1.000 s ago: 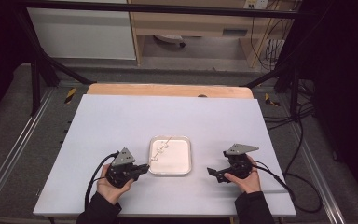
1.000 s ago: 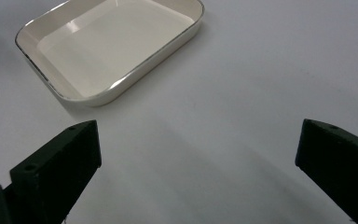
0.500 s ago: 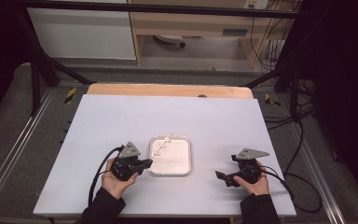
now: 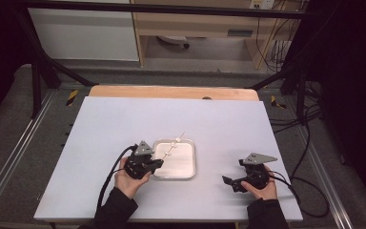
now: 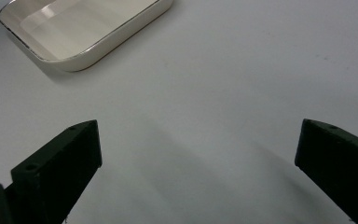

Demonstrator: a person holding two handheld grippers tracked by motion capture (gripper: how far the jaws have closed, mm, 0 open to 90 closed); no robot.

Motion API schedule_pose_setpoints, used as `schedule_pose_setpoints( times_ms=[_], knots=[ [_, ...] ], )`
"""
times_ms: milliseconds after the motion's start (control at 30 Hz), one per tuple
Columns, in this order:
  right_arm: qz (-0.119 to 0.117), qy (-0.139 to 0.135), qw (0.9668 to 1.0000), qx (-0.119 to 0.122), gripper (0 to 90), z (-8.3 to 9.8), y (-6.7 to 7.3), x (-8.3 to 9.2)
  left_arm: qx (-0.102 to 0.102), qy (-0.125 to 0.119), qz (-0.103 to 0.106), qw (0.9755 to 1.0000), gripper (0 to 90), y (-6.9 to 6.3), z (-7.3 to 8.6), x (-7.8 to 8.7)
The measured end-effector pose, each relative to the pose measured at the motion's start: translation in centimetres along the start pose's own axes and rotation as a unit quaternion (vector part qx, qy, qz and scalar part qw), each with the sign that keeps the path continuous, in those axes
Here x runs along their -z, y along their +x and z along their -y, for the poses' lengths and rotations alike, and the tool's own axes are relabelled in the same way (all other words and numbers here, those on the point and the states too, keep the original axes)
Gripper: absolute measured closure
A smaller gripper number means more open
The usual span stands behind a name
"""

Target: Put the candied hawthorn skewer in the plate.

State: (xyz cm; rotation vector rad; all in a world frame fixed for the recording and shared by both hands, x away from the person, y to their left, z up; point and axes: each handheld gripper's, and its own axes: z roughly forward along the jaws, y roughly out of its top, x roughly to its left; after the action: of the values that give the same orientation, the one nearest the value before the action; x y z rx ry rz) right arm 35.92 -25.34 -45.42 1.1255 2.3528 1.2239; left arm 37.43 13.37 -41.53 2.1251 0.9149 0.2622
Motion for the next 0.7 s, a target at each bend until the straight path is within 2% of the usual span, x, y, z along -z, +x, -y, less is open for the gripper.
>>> schedule_pose_setpoints(
  times_ms=[333,700],
  knots=[
    [-0.003,0.001,1.0000,-0.001,1.0,0.1,0.0,-0.1,0.007,0.025,-0.018,0.9995,88.4,-0.2,-0.2,-1.7],
    [-0.005,0.003,1.0000,-0.003,1.1,0.3,-0.1,-0.1,0.013,0.058,-0.035,0.9976,88.3,-0.5,0.2,-2.6]
  ],
)
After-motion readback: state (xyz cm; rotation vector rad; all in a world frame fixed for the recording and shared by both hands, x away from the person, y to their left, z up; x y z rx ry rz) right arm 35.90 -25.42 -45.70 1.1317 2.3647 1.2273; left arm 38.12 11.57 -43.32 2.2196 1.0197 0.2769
